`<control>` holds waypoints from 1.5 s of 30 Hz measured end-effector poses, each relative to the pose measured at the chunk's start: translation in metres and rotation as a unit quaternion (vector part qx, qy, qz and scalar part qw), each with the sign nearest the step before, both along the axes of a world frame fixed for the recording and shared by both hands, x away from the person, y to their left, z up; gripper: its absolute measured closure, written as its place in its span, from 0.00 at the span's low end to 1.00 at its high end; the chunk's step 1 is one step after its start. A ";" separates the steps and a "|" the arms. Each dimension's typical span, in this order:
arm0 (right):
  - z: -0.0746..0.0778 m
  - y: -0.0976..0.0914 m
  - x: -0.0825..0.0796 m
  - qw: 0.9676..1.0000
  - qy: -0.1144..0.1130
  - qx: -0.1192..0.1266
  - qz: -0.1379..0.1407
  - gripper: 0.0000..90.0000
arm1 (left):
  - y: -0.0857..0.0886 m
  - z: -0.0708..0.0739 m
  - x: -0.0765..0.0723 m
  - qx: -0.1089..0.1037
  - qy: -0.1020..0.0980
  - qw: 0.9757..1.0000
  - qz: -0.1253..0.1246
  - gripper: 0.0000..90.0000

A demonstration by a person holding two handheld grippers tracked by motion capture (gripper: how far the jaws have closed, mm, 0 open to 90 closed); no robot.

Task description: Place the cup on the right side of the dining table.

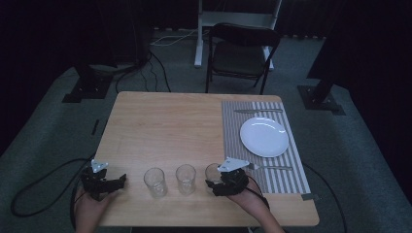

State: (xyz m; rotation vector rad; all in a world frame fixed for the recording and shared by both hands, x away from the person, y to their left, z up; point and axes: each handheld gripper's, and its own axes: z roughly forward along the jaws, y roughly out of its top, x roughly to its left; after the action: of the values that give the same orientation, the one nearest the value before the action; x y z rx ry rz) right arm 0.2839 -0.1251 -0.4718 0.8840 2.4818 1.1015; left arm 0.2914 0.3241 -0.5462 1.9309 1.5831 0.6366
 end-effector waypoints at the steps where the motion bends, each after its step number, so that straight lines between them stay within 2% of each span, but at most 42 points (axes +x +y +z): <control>1: 0.001 -0.001 0.001 1.000 0.002 -0.001 0.001 0.32 | 0.000 0.000 0.000 0.000 0.000 1.000 0.000 0.00; 6: 0.007 -0.006 0.005 1.000 -0.003 0.007 -0.011 0.32 | 0.000 0.000 0.000 0.000 0.000 1.000 0.000 0.00; 22: 0.019 -0.013 0.026 0.999 -0.011 -0.006 -0.037 0.32 | 0.000 0.000 0.000 0.000 -0.001 1.000 0.000 0.00; 32: 0.029 -0.021 0.048 0.998 -0.017 -0.006 -0.063 0.32 | 0.000 0.000 0.000 0.000 -0.001 1.000 0.000 0.00; 35: 0.030 -0.021 0.050 0.998 -0.017 -0.006 -0.065 0.32 | 0.000 0.000 0.000 0.000 -0.001 1.000 0.000 0.00; 45: 0.032 -0.028 0.077 0.996 -0.013 -0.013 -0.093 0.32 | 0.000 0.000 0.000 0.000 -0.001 1.000 0.000 0.00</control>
State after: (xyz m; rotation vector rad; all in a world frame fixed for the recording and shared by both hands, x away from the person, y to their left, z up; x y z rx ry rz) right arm 0.3612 -0.1533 -0.4399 1.0615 2.3323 1.0106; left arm 0.2914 0.3241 -0.5463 1.9307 1.5816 0.6389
